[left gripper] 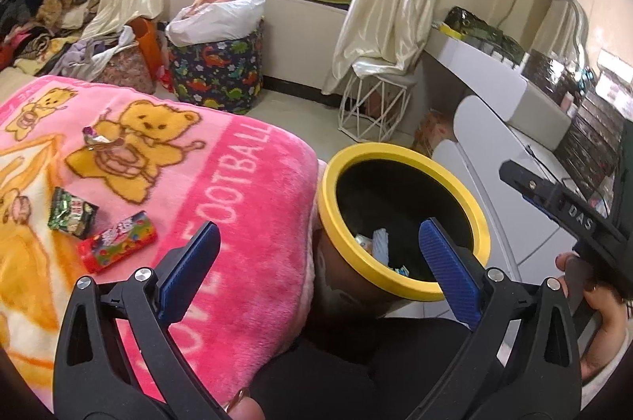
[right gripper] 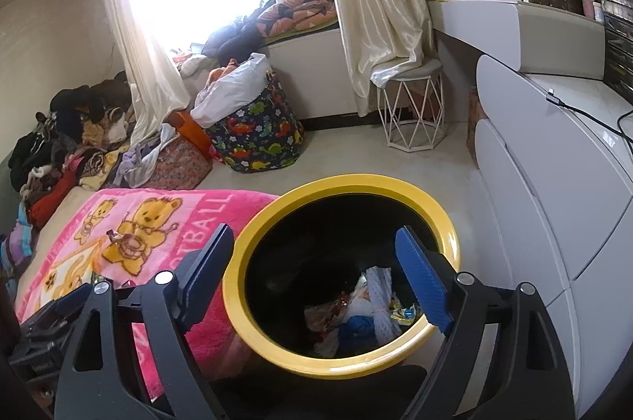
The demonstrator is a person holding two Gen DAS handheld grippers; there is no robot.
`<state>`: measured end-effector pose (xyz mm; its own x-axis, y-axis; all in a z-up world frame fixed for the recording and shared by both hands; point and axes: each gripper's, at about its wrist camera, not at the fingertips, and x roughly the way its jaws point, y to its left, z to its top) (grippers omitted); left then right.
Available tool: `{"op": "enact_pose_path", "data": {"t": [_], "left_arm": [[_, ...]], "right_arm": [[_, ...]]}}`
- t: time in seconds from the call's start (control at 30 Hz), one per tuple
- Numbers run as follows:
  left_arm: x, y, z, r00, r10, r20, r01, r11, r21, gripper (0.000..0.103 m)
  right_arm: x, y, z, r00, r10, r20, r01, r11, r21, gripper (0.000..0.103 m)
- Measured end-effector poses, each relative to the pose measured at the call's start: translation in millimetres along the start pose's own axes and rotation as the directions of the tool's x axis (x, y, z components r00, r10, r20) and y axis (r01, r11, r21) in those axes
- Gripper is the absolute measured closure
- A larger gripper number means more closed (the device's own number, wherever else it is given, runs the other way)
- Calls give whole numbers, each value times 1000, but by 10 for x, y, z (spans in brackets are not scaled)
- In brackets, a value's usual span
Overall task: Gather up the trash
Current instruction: 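Move both tools back over the green pack and candy tube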
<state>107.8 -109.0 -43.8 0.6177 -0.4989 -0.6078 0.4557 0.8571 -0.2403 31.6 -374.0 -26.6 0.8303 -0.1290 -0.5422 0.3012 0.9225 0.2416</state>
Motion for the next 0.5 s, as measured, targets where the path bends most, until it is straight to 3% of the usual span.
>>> {"op": "enact_pose_path", "data": {"t": [0.5], "left_arm": [[-236,198,45,997,55,58,-56,998,14,10]], "right_arm": [[-54,216,6,999,32,11,-32,999,-37,20]]}}
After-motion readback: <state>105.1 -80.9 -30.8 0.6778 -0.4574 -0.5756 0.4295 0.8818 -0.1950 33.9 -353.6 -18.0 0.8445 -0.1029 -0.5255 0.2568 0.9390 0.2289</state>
